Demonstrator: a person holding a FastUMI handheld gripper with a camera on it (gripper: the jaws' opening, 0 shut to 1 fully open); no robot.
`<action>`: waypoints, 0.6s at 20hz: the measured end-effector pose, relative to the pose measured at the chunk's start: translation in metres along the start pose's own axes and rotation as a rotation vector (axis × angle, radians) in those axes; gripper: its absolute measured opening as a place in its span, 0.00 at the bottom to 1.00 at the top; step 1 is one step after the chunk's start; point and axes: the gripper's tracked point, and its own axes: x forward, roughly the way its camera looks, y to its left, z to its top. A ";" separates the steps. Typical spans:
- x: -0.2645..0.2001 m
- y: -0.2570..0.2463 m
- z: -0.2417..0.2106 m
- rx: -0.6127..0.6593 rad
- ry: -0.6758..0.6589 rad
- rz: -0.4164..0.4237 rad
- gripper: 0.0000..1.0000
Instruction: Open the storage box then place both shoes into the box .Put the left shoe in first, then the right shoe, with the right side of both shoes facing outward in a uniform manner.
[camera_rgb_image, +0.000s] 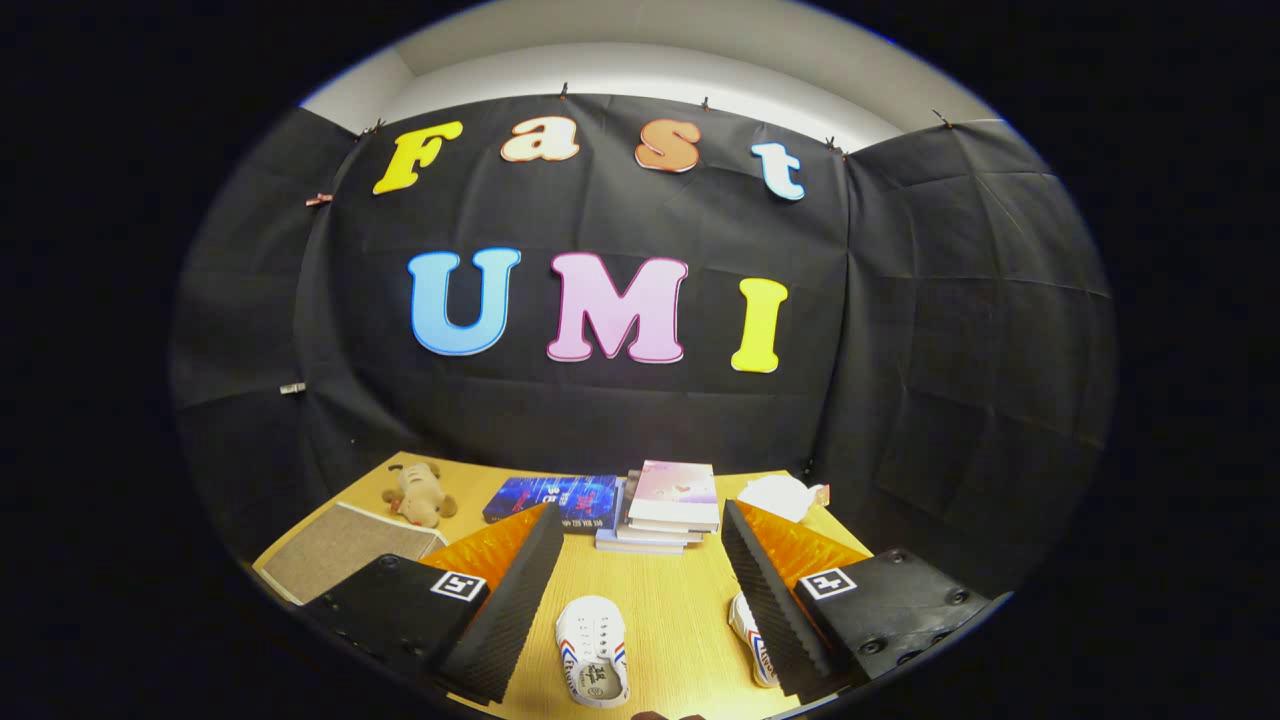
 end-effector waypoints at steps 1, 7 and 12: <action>0.002 0.002 -0.008 0.000 0.027 0.012 0.97; 0.017 0.005 -0.030 0.048 0.113 0.086 0.98; 0.026 0.029 -0.054 0.144 0.204 0.255 0.98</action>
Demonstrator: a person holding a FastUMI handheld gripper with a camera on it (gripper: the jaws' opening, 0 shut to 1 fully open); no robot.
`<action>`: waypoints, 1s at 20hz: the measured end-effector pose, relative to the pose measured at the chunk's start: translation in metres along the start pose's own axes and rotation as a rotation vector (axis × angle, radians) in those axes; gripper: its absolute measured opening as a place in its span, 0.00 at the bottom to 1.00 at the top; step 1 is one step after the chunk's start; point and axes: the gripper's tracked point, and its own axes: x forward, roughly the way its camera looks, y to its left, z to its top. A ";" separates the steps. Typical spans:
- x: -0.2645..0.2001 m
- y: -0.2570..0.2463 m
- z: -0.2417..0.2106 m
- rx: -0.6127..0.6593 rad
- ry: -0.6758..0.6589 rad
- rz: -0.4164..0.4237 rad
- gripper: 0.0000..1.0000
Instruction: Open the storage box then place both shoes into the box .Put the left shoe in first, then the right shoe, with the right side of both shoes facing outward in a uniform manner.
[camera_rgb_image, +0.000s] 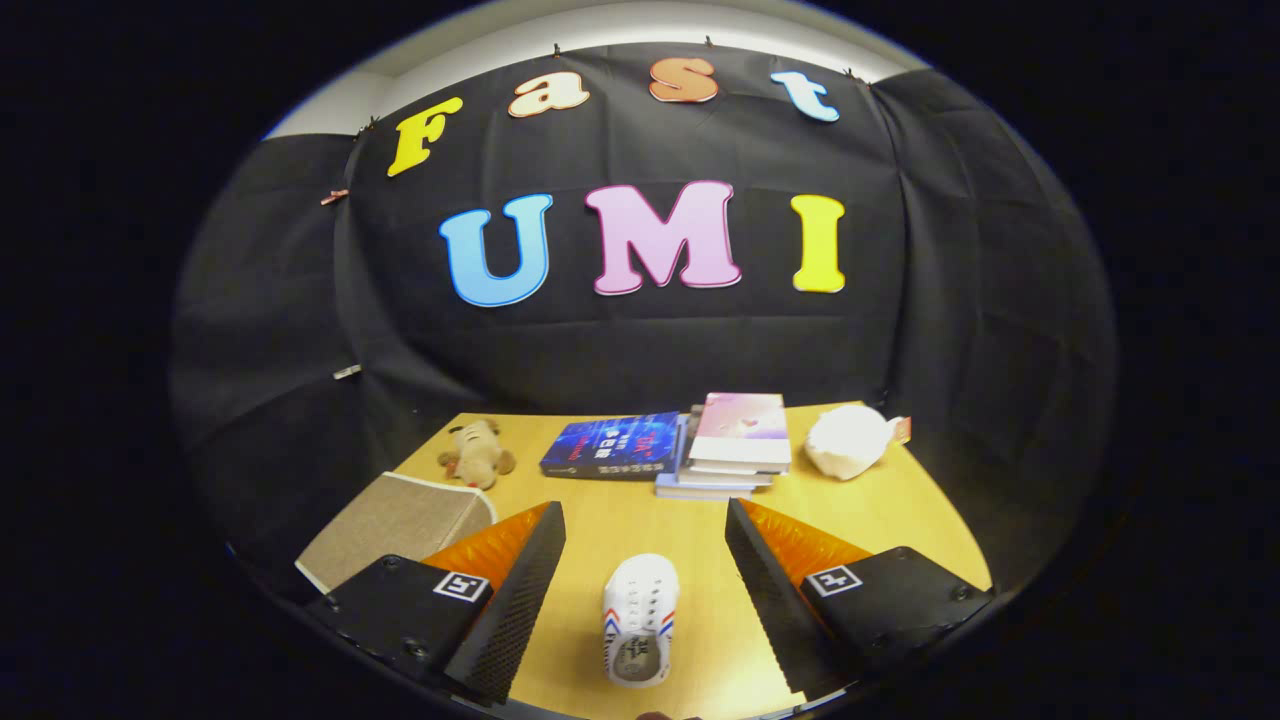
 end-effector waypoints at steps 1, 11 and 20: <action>0.003 0.006 -0.007 0.028 0.025 0.048 0.99; -0.001 0.108 -0.116 0.248 0.425 0.559 0.98; -0.002 0.170 -0.174 0.465 0.721 0.853 0.98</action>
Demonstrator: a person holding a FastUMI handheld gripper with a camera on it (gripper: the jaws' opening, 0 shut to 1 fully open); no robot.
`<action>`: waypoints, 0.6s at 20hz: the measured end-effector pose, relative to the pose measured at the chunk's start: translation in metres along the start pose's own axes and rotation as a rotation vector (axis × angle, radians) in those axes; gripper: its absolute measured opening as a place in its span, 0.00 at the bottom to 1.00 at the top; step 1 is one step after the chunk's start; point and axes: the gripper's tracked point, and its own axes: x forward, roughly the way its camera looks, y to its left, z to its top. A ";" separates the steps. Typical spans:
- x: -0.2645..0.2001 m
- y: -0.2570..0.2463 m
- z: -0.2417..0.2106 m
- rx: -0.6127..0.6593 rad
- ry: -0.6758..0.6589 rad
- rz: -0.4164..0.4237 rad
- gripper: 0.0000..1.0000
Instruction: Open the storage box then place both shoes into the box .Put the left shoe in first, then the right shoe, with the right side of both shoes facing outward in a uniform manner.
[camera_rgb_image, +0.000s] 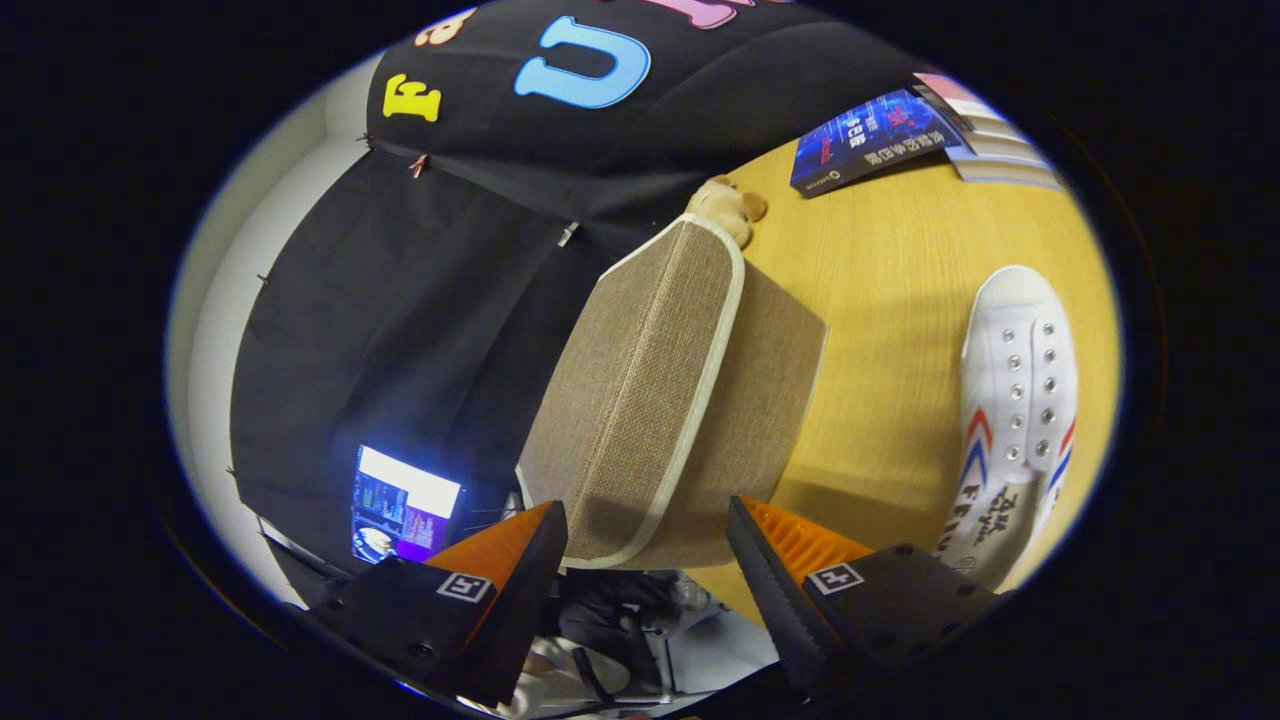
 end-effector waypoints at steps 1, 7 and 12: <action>0.004 0.004 -0.001 0.022 0.013 0.030 0.98; 0.031 0.017 -0.001 0.238 0.053 0.171 0.98; 0.031 0.010 0.003 0.354 0.061 0.203 0.90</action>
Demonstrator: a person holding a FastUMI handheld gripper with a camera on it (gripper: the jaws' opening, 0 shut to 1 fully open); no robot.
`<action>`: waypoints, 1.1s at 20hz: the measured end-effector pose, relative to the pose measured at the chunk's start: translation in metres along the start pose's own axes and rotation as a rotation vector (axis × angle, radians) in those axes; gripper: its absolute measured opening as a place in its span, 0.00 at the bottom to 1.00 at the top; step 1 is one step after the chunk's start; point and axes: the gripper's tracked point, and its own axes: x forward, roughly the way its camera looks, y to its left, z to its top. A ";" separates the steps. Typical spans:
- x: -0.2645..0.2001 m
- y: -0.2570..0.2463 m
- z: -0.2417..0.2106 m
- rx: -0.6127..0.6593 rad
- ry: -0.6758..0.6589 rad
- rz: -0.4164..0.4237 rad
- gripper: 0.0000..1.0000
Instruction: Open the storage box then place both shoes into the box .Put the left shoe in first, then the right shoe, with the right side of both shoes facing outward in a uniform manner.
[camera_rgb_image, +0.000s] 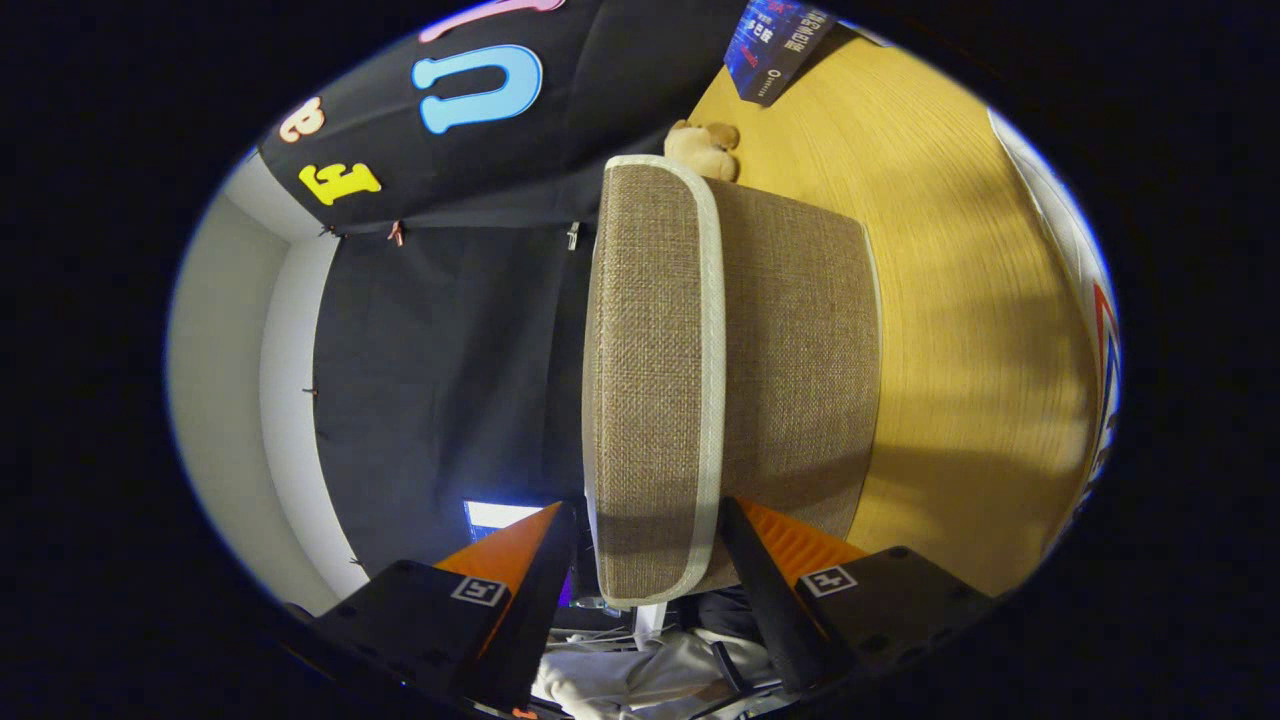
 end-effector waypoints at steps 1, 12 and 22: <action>0.000 0.001 0.001 0.020 -0.002 0.011 0.86; -0.018 0.022 0.000 0.117 0.009 0.065 0.55; -0.025 0.047 0.004 0.110 -0.063 0.071 0.12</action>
